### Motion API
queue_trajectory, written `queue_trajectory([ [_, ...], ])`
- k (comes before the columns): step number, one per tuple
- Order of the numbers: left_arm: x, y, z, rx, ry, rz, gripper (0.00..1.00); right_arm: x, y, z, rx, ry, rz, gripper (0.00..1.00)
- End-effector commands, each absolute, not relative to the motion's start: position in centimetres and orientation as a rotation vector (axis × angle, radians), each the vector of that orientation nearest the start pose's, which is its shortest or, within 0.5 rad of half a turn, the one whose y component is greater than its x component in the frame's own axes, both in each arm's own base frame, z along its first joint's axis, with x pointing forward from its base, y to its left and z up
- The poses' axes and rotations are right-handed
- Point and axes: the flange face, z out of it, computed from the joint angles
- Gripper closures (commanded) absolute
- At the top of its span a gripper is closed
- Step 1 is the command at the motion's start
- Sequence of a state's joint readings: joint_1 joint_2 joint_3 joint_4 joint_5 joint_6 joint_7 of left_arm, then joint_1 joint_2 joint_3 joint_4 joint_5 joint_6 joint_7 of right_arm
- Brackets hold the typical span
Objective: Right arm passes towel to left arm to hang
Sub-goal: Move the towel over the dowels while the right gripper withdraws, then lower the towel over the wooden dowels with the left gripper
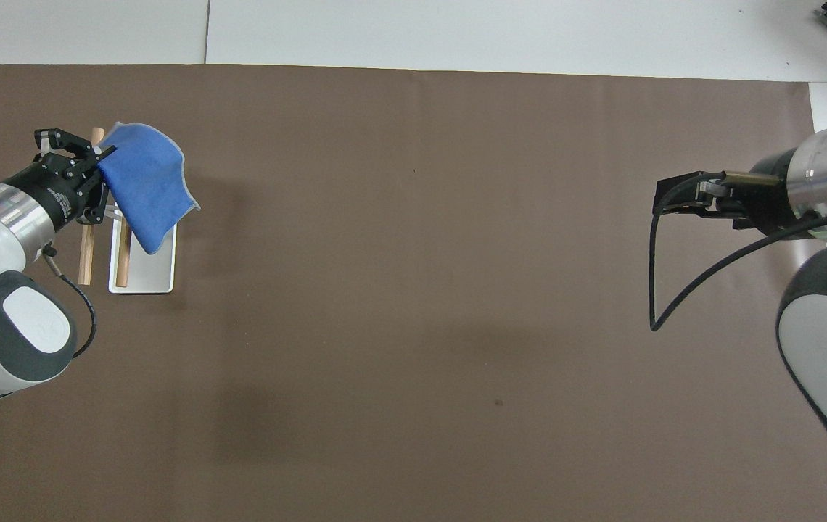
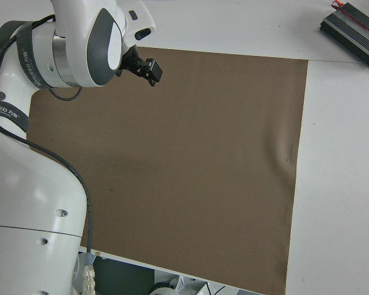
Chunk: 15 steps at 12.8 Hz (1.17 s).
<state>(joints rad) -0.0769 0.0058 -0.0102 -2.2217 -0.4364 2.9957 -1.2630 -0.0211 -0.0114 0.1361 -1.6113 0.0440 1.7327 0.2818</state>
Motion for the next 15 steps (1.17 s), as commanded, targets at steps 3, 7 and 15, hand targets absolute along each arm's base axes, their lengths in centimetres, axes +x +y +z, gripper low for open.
queue_trajectory([
  [3, 56.0, 4.0, 44.2, 1.641, 1.849, 0.622, 1.0, 56.1, 3.9, 64.2, -3.095, 0.291, -0.145, 0.0],
  [7, 54.7, 7.5, 41.9, 1.602, 1.949, 0.608, 1.0, 55.0, -3.8, 66.5, -3.13, 0.211, -0.082, 0.0],
  [15, 54.1, 10.7, 41.4, 1.459, 2.076, 0.566, 0.0, 52.9, -5.0, 64.8, -3.109, 0.3, 0.012, 0.0],
])
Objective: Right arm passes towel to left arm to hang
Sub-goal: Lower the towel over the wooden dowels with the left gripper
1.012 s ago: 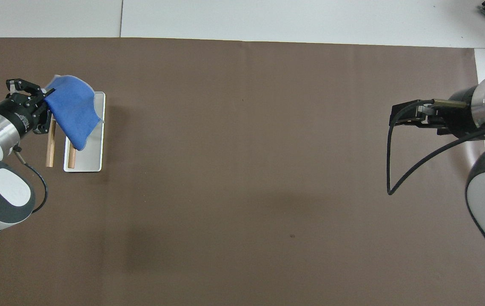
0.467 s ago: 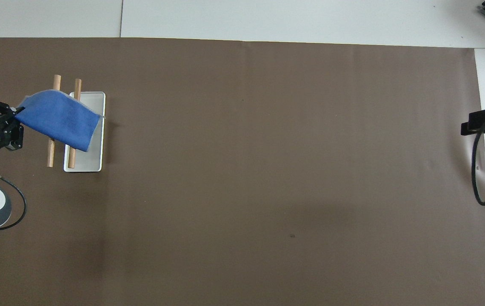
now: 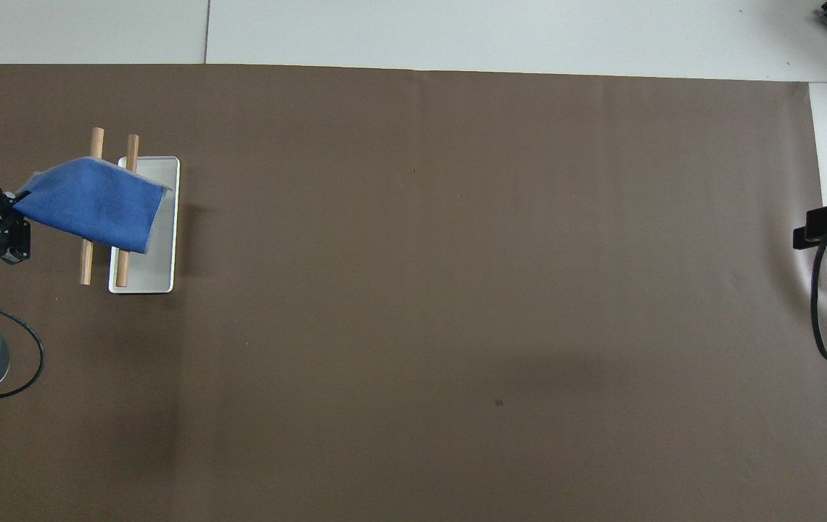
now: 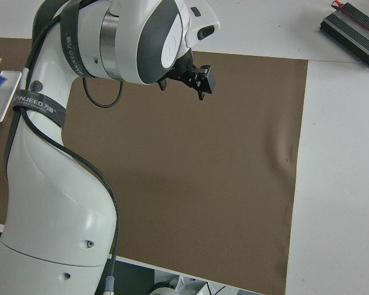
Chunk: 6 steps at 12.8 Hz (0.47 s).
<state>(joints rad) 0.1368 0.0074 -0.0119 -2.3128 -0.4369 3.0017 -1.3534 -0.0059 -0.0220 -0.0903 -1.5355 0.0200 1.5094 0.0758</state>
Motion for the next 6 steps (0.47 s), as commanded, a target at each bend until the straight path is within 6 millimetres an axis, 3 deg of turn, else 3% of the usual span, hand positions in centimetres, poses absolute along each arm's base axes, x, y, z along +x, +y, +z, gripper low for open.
queue_trajectory([
  [1, 54.2, 10.7, 41.6, 1.461, 2.076, 0.561, 0.0, 52.9, -5.0, 64.9, -3.109, 0.3, 0.005, 0.0],
  [4, 54.4, 10.7, 43.0, 1.464, 2.062, 0.552, 0.0, 52.7, -5.0, 64.9, -3.11, 0.285, 0.019, 0.0],
  [6, 54.8, 10.6, 44.1, 1.461, 2.043, 0.566, 0.0, 52.4, -3.7, 64.9, -3.128, 0.25, 0.051, 0.0],
])
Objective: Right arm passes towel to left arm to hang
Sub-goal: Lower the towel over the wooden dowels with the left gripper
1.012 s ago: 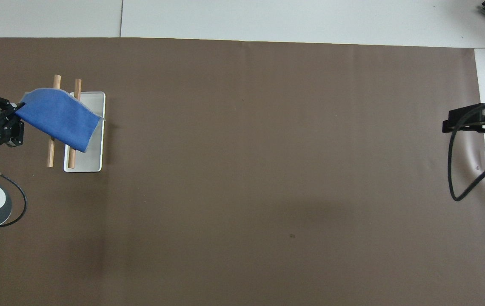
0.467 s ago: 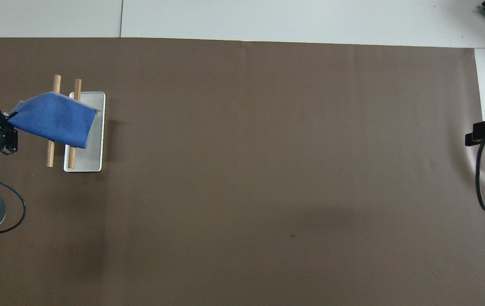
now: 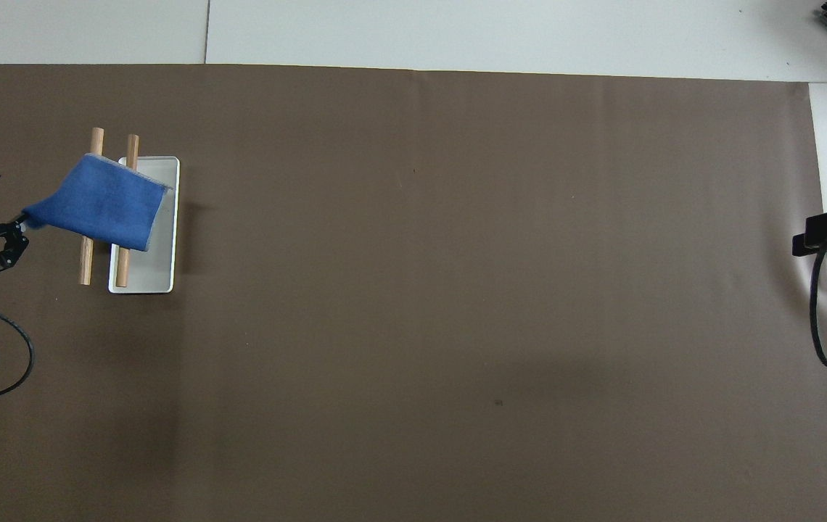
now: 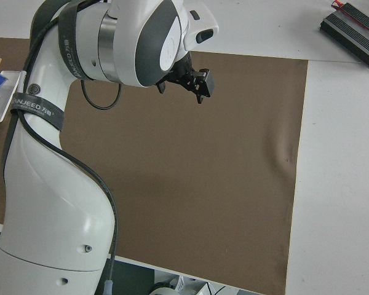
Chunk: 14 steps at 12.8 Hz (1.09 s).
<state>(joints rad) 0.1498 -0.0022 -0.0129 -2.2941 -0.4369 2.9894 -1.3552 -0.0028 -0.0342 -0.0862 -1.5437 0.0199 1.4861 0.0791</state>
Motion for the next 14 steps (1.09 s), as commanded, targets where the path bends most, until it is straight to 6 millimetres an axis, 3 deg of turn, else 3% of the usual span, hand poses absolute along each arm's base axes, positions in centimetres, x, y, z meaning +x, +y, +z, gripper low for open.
queue_trajectory([
  [1, 54.8, 10.2, 44.7, 1.466, 2.029, 0.568, 0.0, 52.6, -3.1, 65.0, -3.137, 0.22, 0.034, 0.0],
  [5, 54.7, 9.1, 48.2, 1.495, 1.989, 0.531, 0.0, 52.9, -3.0, 65.2, -3.139, 0.184, 0.0, 0.0],
  [7, 55.3, 7.6, 49.6, 1.547, 1.937, 0.533, 0.0, 52.8, -2.9, 65.1, -3.14, 0.181, 0.012, 0.0],
  [11, 56.1, -1.6, 50.3, 1.942, 1.616, 0.608, 0.0, 53.0, -2.5, 65.8, -3.142, 0.165, 0.034, 0.0],
  [14, 56.8, -8.1, 52.6, 2.247, 1.333, 0.641, 0.0, 52.8, -2.6, 65.5, -3.139, 0.172, 0.036, 0.0],
])
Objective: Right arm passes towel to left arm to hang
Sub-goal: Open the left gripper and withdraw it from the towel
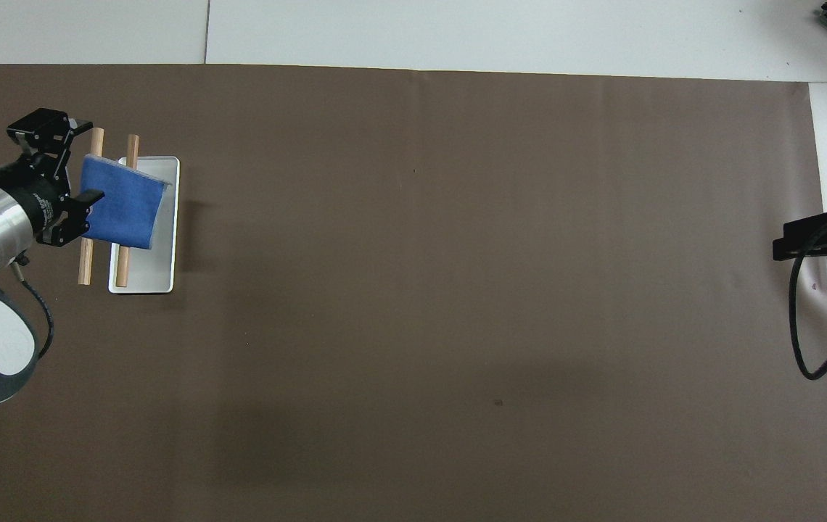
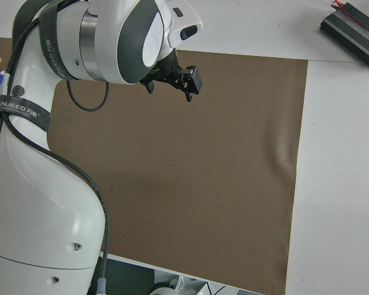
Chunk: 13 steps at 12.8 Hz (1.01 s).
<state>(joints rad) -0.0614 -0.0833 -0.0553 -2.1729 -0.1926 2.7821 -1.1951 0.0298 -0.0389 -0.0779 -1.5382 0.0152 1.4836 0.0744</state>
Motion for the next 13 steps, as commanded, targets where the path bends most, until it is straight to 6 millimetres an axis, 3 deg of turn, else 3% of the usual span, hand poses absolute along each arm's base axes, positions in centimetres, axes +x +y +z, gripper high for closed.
queue_trajectory([
  [1, 56.9, -9.6, 53.7, 2.361, 1.216, 0.667, 0.0, 52.7, -2.5, 65.4, -3.139, 0.174, 0.039, 0.0],
  [4, 57.4, -10.2, 57.3, 2.631, 0.83, 0.735, 0.0, 52.7, -2.8, 65.4, -3.139, 0.176, 0.041, 0.0],
  [7, 57.5, -8.1, 61.4, 2.876, 0.371, 0.718, 0.0, 52.6, -2.8, 65.4, -3.135, 0.185, 0.044, 0.0],
  [10, 57.3, -5.2, 65.2, 3.008, 0.07, 0.617, 0.0, 52.6, -3.1, 65.2, -3.134, 0.2, 0.044, 0.0],
  [13, 57.1, -3.4, 67.5, 3.079, -0.147, 0.429, 0.0, 52.5, -3.1, 65.1, -3.131, 0.214, 0.051, 0.0],
])
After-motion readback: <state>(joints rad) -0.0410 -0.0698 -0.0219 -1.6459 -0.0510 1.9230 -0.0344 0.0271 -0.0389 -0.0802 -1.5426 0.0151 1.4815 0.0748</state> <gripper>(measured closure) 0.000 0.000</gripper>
